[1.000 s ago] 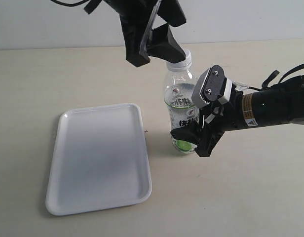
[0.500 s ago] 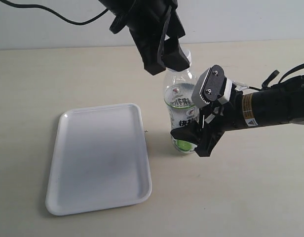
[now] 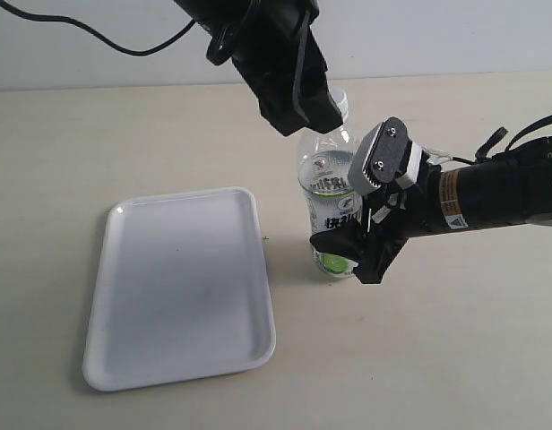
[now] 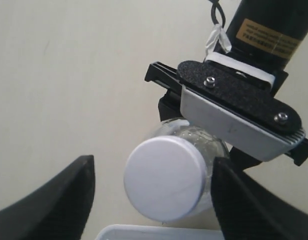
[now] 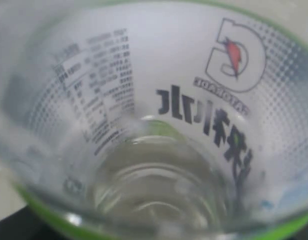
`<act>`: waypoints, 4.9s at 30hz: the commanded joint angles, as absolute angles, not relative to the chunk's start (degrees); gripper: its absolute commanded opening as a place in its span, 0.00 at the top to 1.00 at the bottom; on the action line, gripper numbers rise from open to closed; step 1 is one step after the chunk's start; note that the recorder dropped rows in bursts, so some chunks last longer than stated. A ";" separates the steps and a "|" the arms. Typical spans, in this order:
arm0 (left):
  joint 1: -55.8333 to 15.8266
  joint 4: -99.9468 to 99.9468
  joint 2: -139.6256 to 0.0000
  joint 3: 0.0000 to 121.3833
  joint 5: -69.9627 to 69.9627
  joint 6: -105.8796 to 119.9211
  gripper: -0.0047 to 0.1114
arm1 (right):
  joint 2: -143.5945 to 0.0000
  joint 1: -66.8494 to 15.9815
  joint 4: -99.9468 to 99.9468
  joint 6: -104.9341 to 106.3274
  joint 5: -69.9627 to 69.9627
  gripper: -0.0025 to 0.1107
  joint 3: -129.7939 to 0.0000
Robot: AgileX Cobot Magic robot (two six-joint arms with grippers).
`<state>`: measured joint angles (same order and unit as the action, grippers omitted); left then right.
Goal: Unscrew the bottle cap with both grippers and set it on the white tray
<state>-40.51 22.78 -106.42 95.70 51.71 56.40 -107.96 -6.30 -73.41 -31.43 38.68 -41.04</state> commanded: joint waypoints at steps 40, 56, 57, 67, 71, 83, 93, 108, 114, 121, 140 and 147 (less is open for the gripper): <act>-40.57 22.98 -106.53 96.07 52.62 44.74 0.32 | -107.03 -6.32 -72.94 -30.08 38.87 0.98 -41.61; -40.57 21.58 -107.58 96.07 52.31 45.17 0.32 | -107.03 -6.32 -72.80 -29.66 38.87 0.98 -41.61; -40.57 21.71 -107.58 96.07 51.65 45.17 0.32 | -107.03 -6.32 -72.80 -29.66 38.87 0.98 -41.61; -40.57 22.56 -107.47 96.07 49.23 45.17 0.32 | -107.03 -6.32 -72.80 -29.66 38.87 0.98 -41.61; -40.57 22.87 -107.47 96.07 49.24 45.17 0.32 | -107.03 -6.32 -72.80 -29.66 38.87 0.98 -41.61; -40.57 23.31 -107.47 96.07 49.62 44.91 0.84 | -107.03 -6.32 -72.80 -29.66 38.87 0.98 -41.61; -40.57 23.77 -107.47 96.07 49.12 38.40 0.96 | -107.03 -6.32 -72.79 -29.44 38.87 0.98 -41.61; -40.57 22.26 -107.39 96.10 49.11 23.93 0.90 | -107.03 -6.32 -72.79 -28.97 38.87 0.98 -41.61; -40.57 21.06 -107.12 98.91 49.79 24.44 0.40 | -107.03 -6.32 -72.79 -28.97 38.87 0.98 -41.61; -40.57 20.13 -106.88 101.49 51.43 30.51 0.27 | -107.03 -6.32 -72.79 -28.97 38.63 0.98 -41.61; -40.57 9.20 -102.88 101.49 55.25 76.37 0.29 | -107.23 -6.32 -73.07 -26.97 34.08 0.98 -41.61; -40.57 9.33 -102.98 101.49 56.03 75.45 0.29 | -107.23 -6.32 -72.78 -25.52 33.75 0.98 -41.61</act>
